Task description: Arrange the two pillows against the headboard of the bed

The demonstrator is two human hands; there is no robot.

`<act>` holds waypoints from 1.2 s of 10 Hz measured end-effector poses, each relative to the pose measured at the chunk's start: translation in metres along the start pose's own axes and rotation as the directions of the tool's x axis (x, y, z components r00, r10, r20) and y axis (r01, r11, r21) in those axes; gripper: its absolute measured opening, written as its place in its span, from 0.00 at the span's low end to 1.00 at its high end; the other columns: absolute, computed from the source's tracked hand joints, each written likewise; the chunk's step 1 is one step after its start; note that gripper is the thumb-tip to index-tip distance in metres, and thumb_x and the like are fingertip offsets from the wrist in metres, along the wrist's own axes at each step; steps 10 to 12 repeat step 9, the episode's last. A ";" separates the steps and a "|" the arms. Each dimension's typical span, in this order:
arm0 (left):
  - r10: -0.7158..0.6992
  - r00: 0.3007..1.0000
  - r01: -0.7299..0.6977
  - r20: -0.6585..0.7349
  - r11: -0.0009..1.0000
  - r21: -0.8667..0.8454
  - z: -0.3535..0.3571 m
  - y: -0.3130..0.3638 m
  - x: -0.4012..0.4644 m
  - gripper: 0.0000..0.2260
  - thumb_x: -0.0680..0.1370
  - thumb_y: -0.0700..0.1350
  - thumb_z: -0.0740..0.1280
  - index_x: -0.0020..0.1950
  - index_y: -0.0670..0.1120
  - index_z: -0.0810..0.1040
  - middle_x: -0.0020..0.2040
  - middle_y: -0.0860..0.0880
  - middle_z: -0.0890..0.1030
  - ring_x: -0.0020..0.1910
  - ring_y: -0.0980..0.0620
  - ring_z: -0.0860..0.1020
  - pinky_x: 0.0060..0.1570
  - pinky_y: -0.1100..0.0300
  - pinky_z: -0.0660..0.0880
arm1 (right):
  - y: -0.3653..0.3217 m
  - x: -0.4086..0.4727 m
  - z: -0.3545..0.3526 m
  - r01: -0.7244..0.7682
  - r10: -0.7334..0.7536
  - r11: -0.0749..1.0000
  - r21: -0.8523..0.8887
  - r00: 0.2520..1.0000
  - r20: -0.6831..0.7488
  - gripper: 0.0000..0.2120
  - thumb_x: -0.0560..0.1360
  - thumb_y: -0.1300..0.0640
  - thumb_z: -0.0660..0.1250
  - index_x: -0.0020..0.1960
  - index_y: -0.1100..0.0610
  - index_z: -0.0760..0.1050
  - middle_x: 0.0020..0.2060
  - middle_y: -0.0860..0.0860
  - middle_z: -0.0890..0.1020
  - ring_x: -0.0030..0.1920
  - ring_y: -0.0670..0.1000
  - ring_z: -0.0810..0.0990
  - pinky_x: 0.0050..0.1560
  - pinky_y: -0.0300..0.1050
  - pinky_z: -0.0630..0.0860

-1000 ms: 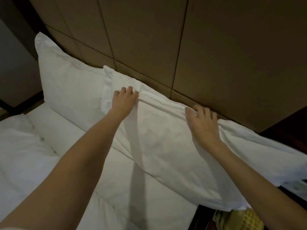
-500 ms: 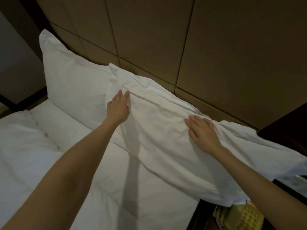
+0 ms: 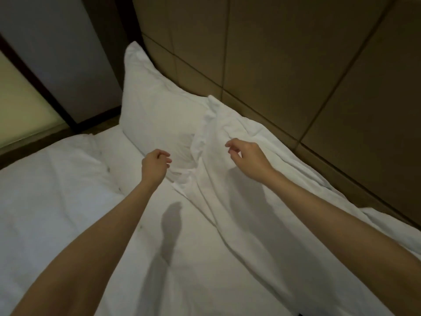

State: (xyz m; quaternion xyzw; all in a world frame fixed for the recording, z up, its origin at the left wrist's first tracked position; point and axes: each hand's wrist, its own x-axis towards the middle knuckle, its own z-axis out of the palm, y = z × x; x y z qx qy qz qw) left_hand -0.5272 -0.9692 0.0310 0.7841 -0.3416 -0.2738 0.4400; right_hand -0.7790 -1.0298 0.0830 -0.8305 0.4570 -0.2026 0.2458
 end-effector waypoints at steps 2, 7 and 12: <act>-0.119 0.992 0.113 -0.050 0.988 -0.107 -0.024 -0.029 0.023 0.15 0.77 0.34 0.53 0.51 0.37 0.79 0.44 0.40 0.81 0.40 0.46 0.78 0.42 0.60 0.75 | -0.017 0.096 0.041 0.166 -0.151 0.945 -0.282 0.986 0.072 0.15 0.77 0.61 0.60 0.62 0.58 0.74 0.58 0.56 0.80 0.56 0.58 0.76 0.57 0.52 0.73; -0.164 0.985 0.153 -0.052 0.972 -0.176 -0.041 -0.051 0.062 0.14 0.77 0.34 0.54 0.52 0.37 0.79 0.44 0.42 0.81 0.37 0.50 0.77 0.28 0.75 0.71 | 0.007 0.195 0.091 0.175 0.184 0.517 -0.838 0.933 0.308 0.26 0.79 0.47 0.51 0.75 0.55 0.54 0.73 0.61 0.62 0.73 0.61 0.60 0.73 0.58 0.49; -0.130 0.991 0.126 -0.021 0.980 -0.155 -0.069 -0.037 0.055 0.15 0.78 0.36 0.53 0.51 0.41 0.79 0.44 0.44 0.82 0.39 0.51 0.78 0.37 0.64 0.71 | -0.013 0.181 0.075 0.215 -0.052 0.734 -0.644 0.964 0.262 0.19 0.79 0.52 0.56 0.68 0.54 0.67 0.64 0.56 0.75 0.65 0.57 0.71 0.70 0.57 0.56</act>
